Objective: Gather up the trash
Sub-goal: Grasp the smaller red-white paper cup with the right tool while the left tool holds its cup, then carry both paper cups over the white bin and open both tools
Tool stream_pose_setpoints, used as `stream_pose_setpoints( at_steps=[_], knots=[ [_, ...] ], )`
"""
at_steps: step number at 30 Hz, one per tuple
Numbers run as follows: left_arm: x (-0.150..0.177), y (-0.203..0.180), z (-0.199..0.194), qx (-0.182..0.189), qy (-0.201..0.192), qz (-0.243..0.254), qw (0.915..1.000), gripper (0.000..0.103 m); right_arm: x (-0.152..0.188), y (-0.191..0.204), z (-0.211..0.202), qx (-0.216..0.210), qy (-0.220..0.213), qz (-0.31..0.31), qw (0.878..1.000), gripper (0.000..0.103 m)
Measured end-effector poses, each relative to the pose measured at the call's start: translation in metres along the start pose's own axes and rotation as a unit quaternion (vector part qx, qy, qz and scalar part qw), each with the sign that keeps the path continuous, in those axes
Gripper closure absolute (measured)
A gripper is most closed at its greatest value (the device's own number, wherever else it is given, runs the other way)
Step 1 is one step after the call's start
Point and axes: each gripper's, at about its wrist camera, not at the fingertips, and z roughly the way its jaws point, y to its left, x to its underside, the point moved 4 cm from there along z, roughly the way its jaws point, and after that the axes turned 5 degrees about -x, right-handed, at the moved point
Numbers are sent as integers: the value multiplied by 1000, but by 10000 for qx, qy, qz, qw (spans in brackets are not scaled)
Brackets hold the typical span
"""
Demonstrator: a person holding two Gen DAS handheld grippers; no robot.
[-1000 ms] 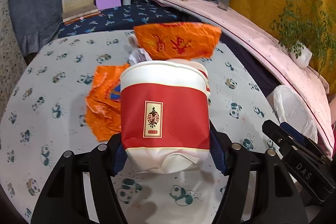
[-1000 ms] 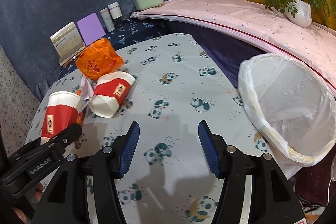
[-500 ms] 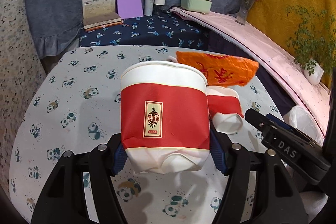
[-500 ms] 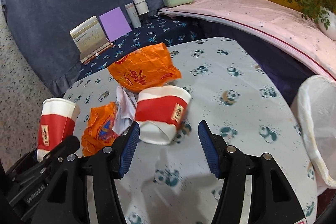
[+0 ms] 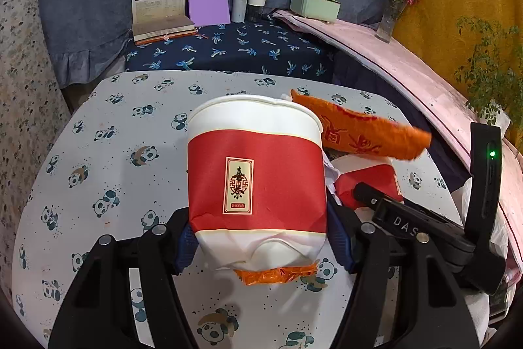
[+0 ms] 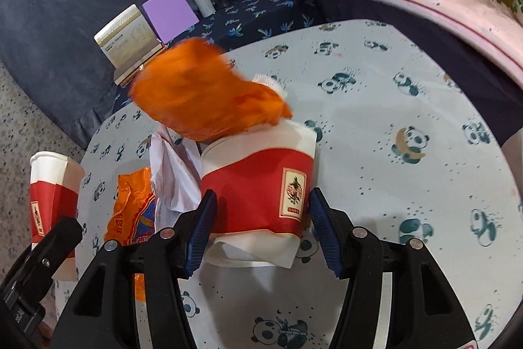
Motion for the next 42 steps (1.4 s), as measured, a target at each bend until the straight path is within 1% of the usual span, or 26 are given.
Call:
stream_pose_setpoints(
  at_steps=[2, 3, 5, 10, 16, 20, 26, 31, 36, 42],
  knots=[
    [1, -1, 2, 18, 25, -4, 10000, 40, 4, 3, 4, -20, 37, -44, 10000, 50],
    [2, -2, 2, 28, 37, -5, 10000, 40, 7, 5, 5, 33, 40, -102, 9999, 56],
    [4, -3, 3, 37, 53, 7, 10000, 40, 10, 7, 2, 72, -43, -185, 9998, 56],
    [7, -7, -1, 63, 54, 32, 10000, 40, 12, 2, -11, 20, -197, -61, 9998, 56],
    [9, -21, -19, 160, -35, 92, 9998, 40, 9, -9, -51, 53, -553, -4, 9985, 56],
    [11, -38, -34, 258, -119, 186, 9994, 40, 11, -18, -80, 75, -778, 2, 9969, 56],
    [17, -76, -56, 468, -228, 461, 9976, 40, 14, -39, -121, 154, -1079, 94, 9940, 56],
    [21, -114, -70, 674, -285, 702, 9948, 40, 17, -65, -155, 259, -1323, 259, 9905, 56],
    [27, -153, -75, 894, -290, 924, 9913, 40, 20, -95, -186, 470, -1524, 399, 9864, 56],
    [37, -201, -74, 1144, -196, 1264, 9852, 40, 27, -135, -210, 755, -1653, 600, 9815, 56]
  ],
)
